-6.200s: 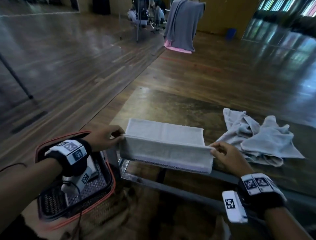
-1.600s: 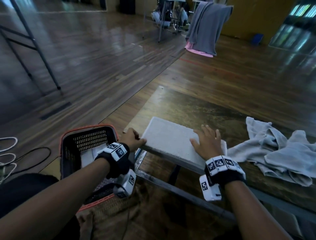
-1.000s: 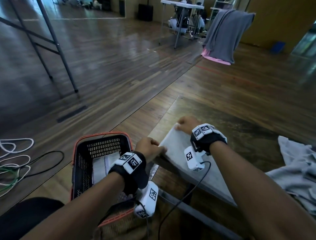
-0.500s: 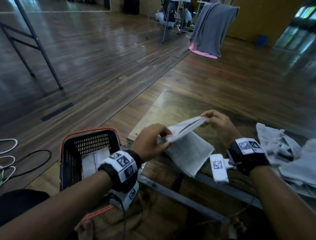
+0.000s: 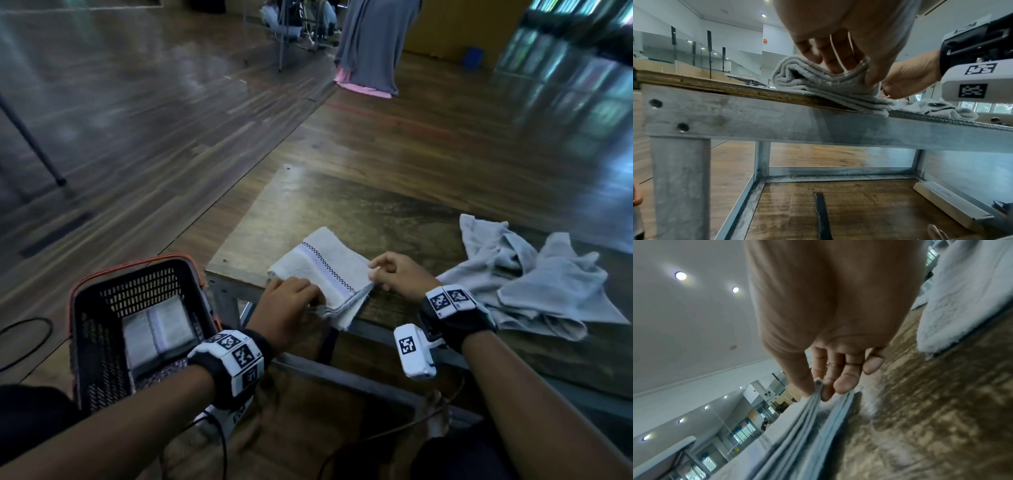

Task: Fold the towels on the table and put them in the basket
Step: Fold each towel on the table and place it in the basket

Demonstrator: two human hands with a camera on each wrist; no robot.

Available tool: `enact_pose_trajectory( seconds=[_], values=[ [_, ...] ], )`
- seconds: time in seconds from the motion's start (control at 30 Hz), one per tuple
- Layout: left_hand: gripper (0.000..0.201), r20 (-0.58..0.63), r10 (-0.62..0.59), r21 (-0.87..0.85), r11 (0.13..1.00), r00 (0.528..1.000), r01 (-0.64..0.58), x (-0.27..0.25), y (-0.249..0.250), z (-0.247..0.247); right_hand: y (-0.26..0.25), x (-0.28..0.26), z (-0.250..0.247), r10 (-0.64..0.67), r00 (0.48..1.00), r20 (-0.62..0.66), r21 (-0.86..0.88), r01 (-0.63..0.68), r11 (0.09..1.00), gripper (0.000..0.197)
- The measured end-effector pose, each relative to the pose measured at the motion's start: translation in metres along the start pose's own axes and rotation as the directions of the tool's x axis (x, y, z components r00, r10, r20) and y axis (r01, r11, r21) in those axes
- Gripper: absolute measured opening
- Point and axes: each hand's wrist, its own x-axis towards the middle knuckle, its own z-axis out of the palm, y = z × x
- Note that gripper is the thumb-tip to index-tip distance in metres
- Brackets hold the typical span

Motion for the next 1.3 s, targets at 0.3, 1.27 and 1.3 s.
enact_pose_trajectory(
  seconds=[0.3,1.27,1.3],
  values=[
    [0.018,-0.082,0.236,0.117,0.967,0.968,-0.226,0.017,0.024,0.001,0.001,0.011,-0.010,-0.041,0.949,-0.313,0.060,0.062,0.996,0.014],
    [0.028,0.165,0.291,0.147,0.938,0.943,-0.315,0.028,0.013,0.013,0.009,0.021,-0.003,0.031,0.970,-0.240,-0.126,-0.063,0.990,0.015],
    [0.030,0.203,0.308,0.158,0.926,0.929,-0.342,0.027,0.013,0.014,0.009,0.021,-0.001,0.042,0.971,-0.233,-0.149,-0.078,0.986,0.016]
  ],
)
